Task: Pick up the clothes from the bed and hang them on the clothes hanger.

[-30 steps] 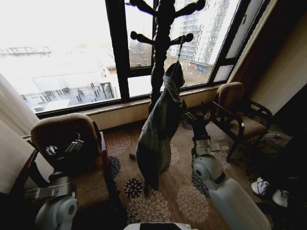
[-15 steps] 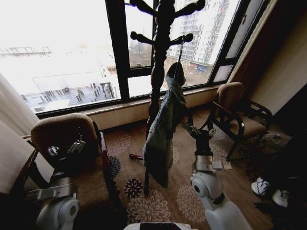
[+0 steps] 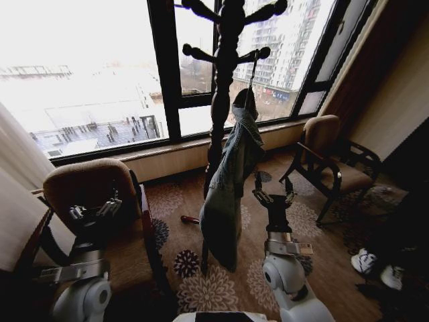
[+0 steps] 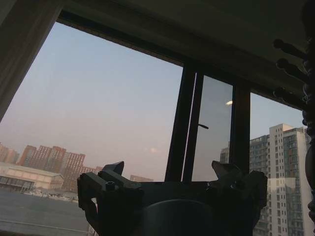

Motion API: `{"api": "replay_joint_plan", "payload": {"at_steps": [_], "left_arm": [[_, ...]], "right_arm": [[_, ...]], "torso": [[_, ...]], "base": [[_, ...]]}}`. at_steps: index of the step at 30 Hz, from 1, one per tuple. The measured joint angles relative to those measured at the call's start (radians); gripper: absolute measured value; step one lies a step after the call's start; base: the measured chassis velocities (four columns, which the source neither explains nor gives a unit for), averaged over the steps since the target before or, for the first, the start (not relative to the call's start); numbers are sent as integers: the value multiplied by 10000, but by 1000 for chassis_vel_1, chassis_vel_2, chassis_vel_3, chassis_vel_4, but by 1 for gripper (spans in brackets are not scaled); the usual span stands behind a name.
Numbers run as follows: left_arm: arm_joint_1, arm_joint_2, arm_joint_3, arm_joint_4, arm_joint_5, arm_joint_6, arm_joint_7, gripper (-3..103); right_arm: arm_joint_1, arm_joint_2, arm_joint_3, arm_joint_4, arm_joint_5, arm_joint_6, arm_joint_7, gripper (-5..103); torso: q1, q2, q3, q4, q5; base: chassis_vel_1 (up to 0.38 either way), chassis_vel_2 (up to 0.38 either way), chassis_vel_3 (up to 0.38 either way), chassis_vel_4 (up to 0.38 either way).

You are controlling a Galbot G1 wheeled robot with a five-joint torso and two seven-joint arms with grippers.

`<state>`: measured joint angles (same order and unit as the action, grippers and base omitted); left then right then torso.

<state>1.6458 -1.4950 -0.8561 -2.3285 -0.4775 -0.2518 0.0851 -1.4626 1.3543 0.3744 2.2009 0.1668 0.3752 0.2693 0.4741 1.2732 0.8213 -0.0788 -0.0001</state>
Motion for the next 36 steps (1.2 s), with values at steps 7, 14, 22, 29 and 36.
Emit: {"api": "replay_joint_plan", "payload": {"at_steps": [7,14,22,29,36], "left_arm": [[2,0,-4,-7,4,0,-6,100],[2,0,-5,-13,5,0,-11,100],[1,2,-5,-17,5,0,-15,100],[1,2,-5,-18,3,0,-21,100],[0,3,-5,-18,1,0,-22,100]], "right_arm": [[5,-8,1,-3,2,0,3,100],[24,-20,-2,-4,20,-4,10,100],[35,-26,-7,-4,34,-9,15,100],[40,-29,-12,-5,41,-14,21,100],[45,-31,-13,-4,46,-18,26,100]], "torso": [[1,0,0,0,0],[0,0,0,0,0],[0,-1,0,0,0],[1,-1,0,0,0],[0,-1,0,0,0]], "base": [[0,0,0,0],[0,0,0,0],[0,0,0,0],[0,0,0,0],[0,0,0,0]]}}
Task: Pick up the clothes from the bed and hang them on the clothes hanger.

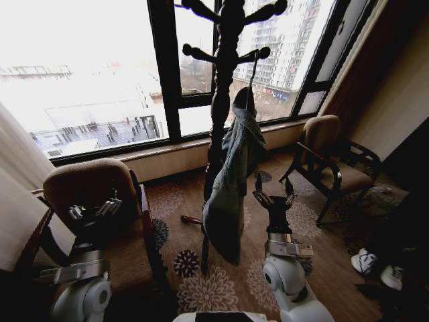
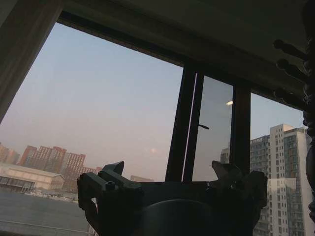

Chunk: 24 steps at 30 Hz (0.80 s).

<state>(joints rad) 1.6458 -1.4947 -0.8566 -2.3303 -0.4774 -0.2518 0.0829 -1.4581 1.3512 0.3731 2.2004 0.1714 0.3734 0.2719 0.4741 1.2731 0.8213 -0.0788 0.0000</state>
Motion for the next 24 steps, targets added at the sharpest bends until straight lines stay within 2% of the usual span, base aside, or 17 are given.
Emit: {"api": "replay_joint_plan", "payload": {"at_steps": [24], "left_arm": [[0,0,0,1,0,6,-1,100]], "right_arm": [[4,-1,-1,0,7,-6,1,100]], "torso": [[0,0,0,0,0]], "base": [[0,0,0,0]]}}
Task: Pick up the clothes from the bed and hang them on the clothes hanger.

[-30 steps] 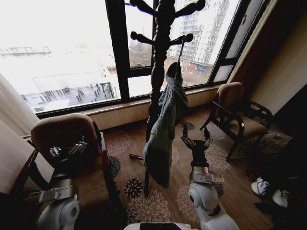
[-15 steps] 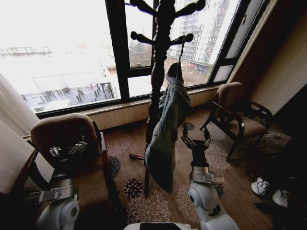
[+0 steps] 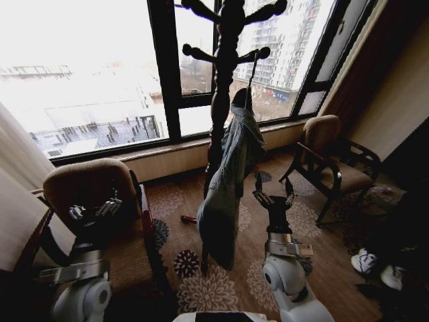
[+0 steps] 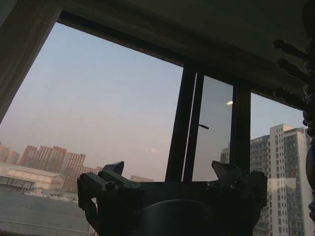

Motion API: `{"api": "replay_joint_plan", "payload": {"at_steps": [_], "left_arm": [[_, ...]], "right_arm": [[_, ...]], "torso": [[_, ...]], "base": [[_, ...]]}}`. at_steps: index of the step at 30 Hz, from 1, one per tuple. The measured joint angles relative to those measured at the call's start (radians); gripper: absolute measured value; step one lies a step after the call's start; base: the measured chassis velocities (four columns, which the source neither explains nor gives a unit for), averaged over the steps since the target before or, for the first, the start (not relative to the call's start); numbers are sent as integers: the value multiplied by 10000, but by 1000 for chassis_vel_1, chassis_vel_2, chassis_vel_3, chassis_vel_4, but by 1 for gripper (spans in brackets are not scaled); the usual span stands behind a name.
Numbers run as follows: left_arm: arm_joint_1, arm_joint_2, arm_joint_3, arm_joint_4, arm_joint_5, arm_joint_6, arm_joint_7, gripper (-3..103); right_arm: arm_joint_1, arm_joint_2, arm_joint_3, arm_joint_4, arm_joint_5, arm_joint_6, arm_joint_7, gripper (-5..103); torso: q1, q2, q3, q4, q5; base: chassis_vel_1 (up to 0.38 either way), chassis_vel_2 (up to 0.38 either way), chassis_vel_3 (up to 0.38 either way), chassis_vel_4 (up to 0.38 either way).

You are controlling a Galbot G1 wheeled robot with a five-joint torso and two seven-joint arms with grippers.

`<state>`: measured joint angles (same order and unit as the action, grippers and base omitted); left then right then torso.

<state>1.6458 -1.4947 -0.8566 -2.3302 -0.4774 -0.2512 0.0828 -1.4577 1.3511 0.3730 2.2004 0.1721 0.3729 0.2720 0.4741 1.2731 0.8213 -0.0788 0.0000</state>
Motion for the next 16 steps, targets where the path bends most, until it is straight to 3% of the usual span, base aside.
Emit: {"api": "replay_joint_plan", "payload": {"at_steps": [16], "left_arm": [[0,0,0,0,0,1,0,100]], "right_arm": [[0,-1,0,0,0,0,0,100]], "torso": [[0,0,0,0,0]], "base": [[0,0,0,0]]}}
